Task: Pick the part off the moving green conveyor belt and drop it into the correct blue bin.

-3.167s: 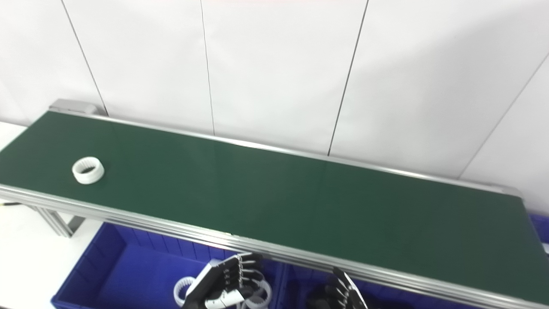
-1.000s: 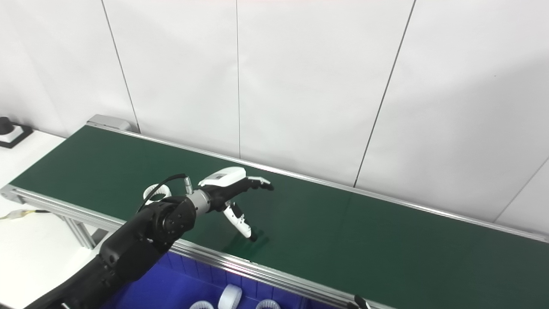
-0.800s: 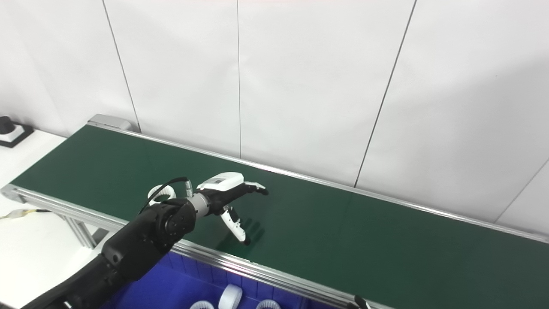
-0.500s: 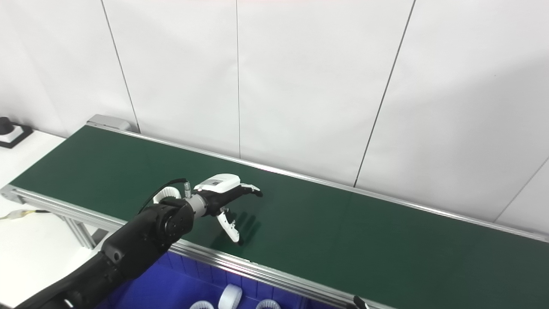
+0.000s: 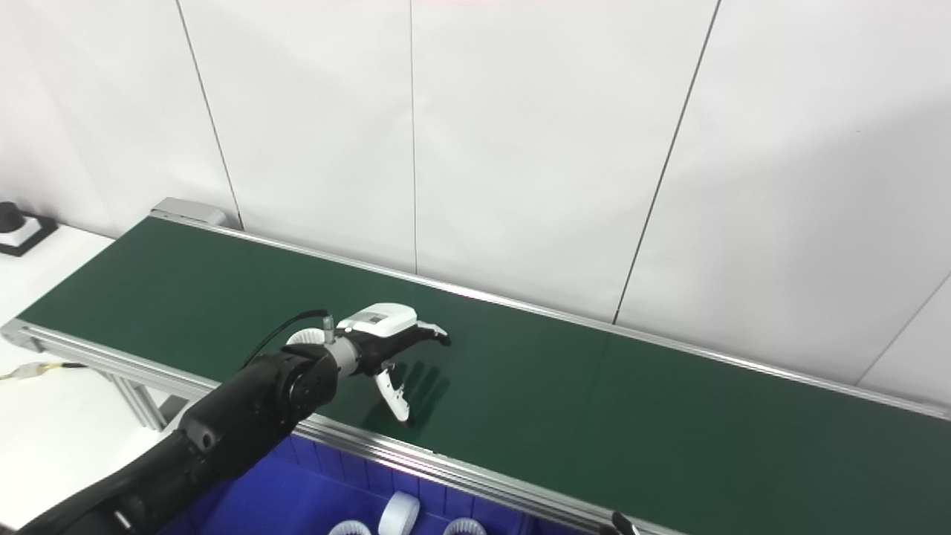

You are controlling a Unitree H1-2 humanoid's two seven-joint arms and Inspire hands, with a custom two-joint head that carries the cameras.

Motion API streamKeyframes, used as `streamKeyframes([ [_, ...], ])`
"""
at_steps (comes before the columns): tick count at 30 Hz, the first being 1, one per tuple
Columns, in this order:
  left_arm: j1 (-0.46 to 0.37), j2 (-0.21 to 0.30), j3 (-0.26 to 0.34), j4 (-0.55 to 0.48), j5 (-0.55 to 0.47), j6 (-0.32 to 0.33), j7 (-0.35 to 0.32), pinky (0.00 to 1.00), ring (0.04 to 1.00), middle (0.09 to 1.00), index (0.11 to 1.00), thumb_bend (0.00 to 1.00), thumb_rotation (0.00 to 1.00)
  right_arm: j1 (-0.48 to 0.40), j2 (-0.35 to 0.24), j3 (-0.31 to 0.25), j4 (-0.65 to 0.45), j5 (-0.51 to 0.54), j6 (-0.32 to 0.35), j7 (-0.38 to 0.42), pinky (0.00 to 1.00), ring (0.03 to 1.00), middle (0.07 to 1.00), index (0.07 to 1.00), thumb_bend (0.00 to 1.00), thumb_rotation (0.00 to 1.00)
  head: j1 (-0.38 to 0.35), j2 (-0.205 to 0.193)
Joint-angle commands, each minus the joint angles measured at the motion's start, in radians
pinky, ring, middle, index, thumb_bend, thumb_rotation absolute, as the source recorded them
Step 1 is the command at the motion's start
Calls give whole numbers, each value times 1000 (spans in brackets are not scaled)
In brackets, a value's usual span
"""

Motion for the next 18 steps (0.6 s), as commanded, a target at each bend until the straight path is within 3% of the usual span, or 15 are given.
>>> streamKeyframes([
  [1,-49,32,1,-13,16,-14,6,806,868,901,855,898,141,-13,9,0,-31,7,-49,0,772,840,869,918,245,578,-1,2],
  [18,-64,42,-19,13,19,-19,-12,841,868,875,811,887,111,-11,12,1,-28,9,-56,1,770,837,866,917,245,563,-9,3],
])
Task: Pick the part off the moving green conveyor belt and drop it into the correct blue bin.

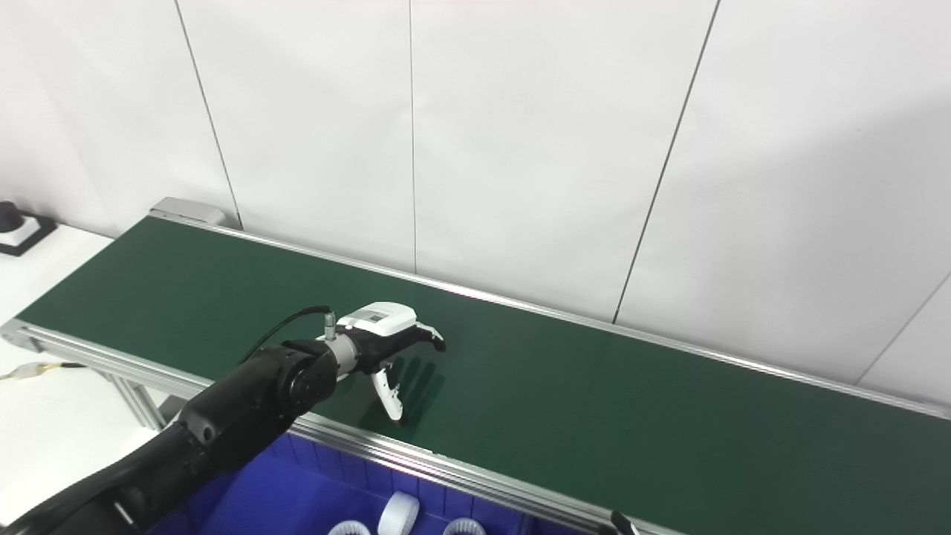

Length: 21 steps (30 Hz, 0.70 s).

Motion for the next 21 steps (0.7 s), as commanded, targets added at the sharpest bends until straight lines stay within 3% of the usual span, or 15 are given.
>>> streamKeyframes([
  [1,-56,23,3,-8,3,-17,6,846,869,874,811,885,108,-10,11,0,-31,10,-49,0,766,835,865,916,246,563,0,2],
  [21,-69,38,-22,15,3,-22,-13,836,861,874,798,903,92,-9,9,3,-39,3,-36,-1,766,836,867,919,250,552,-3,6],
])
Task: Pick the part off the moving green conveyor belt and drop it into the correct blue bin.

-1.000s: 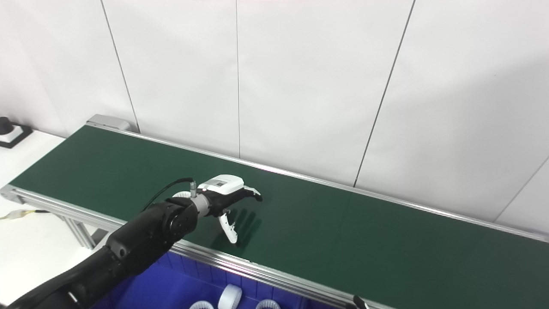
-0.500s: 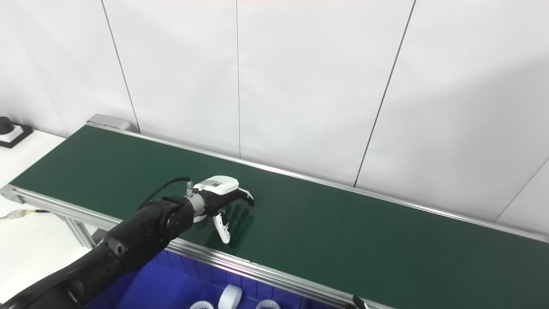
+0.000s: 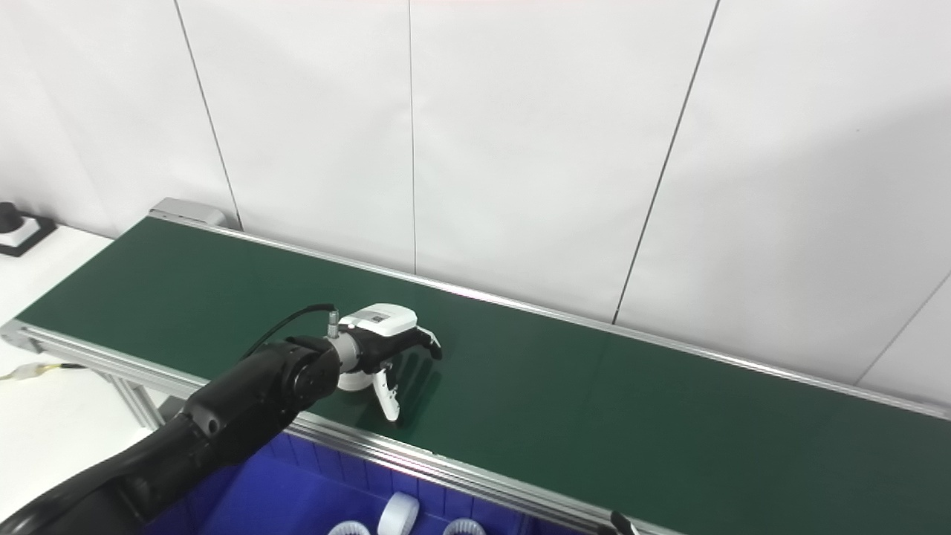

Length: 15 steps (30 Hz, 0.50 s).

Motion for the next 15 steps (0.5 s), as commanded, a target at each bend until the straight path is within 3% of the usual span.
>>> streamKeyframes([
  [1,-43,30,8,-19,3,-20,7,835,861,874,799,904,92,-9,9,1,-37,4,-36,0,766,836,867,919,248,546,0,1],
  [15,-41,30,3,-18,7,-17,7,866,877,886,800,913,98,-8,11,1,-38,6,-41,-2,761,830,866,916,239,528,-2,4],
])
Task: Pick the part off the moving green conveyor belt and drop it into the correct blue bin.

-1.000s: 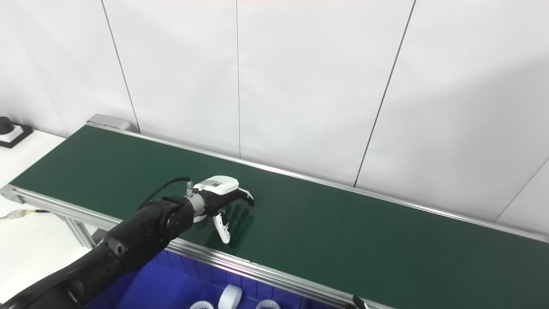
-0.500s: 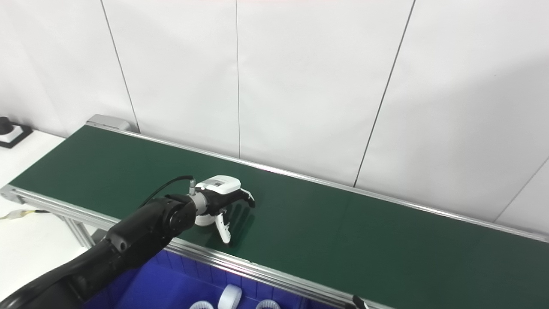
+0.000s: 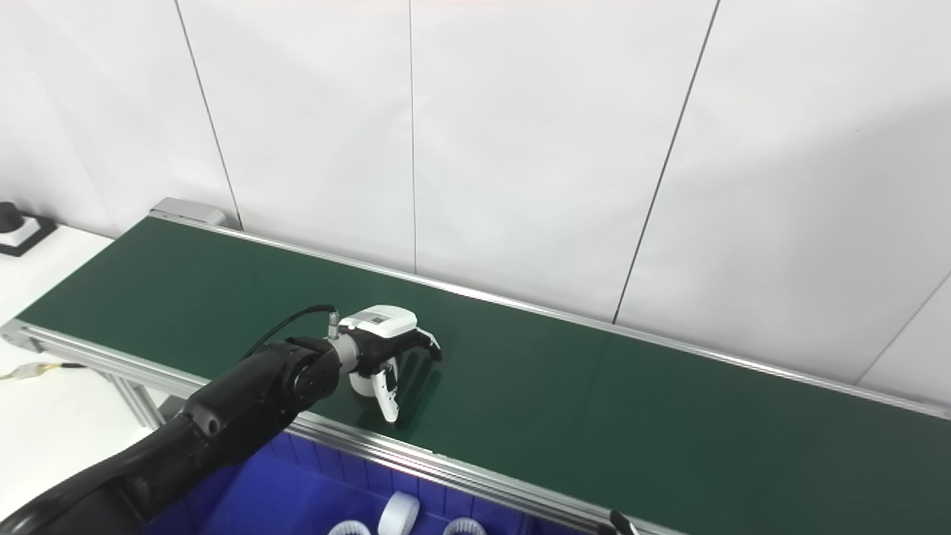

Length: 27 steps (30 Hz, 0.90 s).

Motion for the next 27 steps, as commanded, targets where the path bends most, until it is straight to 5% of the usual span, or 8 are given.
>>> streamKeyframes([
  [1,-41,29,7,-18,7,-17,8,869,878,887,800,913,98,-8,11,0,-37,6,-41,-2,760,829,865,916,241,530,1,1],
  [27,-29,24,13,-23,0,-7,10,862,831,836,769,907,52,-5,7,0,-43,8,-40,2,766,835,866,917,243,532,-2,9],
])
